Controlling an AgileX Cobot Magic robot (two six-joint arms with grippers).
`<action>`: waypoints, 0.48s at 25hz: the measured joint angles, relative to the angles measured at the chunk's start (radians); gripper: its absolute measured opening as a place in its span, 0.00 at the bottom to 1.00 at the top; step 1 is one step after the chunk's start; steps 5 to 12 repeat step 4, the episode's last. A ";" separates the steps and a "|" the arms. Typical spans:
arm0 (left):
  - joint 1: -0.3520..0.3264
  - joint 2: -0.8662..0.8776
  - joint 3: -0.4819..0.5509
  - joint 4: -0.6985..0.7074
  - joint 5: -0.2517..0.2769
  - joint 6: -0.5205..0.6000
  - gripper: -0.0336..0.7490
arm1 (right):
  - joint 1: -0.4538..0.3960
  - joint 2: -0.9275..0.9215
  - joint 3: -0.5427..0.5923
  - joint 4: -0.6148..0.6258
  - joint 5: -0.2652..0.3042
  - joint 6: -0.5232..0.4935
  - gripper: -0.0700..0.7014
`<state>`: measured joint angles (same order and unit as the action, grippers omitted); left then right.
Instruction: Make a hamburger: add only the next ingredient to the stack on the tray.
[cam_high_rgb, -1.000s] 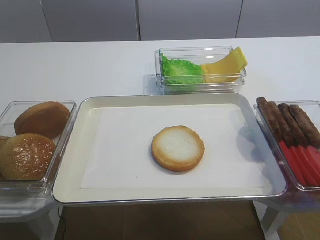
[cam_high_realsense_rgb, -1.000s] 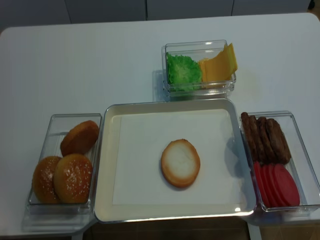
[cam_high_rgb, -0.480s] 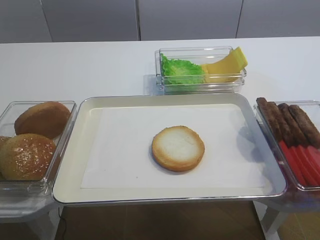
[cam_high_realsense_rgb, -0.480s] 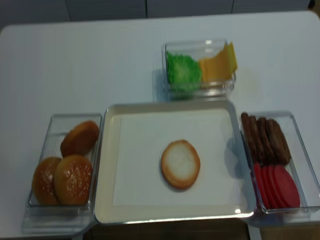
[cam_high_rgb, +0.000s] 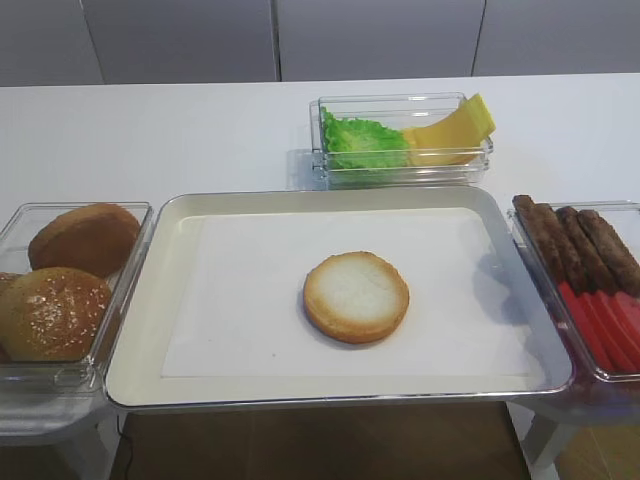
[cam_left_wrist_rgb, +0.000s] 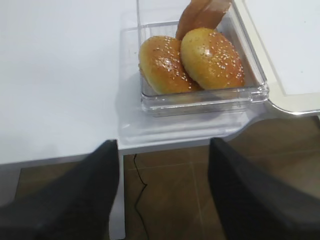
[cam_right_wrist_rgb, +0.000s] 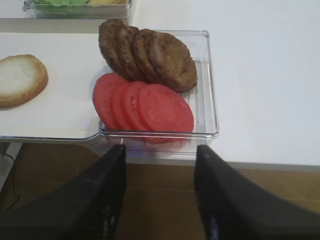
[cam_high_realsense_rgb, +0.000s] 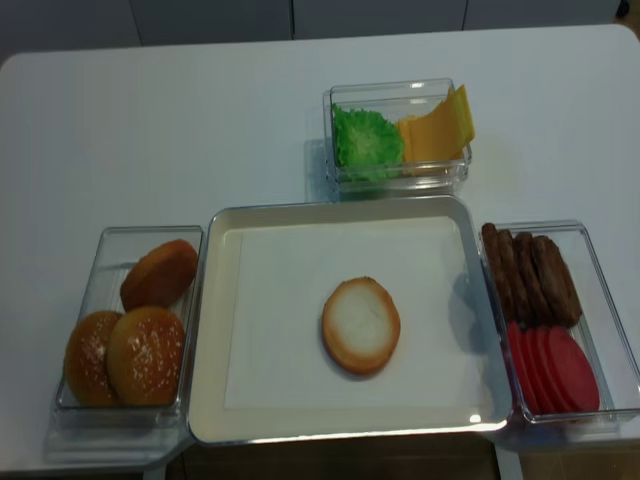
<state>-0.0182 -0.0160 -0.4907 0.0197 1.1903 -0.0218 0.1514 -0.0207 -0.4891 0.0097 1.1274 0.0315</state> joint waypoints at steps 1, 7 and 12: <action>0.000 0.000 0.000 0.000 -0.003 0.000 0.58 | 0.000 0.000 0.000 0.000 0.000 0.000 0.55; 0.000 0.000 0.000 0.000 -0.005 -0.001 0.58 | 0.000 0.000 0.000 0.000 0.000 0.000 0.55; 0.000 0.000 0.000 0.000 -0.005 -0.001 0.58 | 0.000 0.000 0.000 0.000 0.000 0.000 0.55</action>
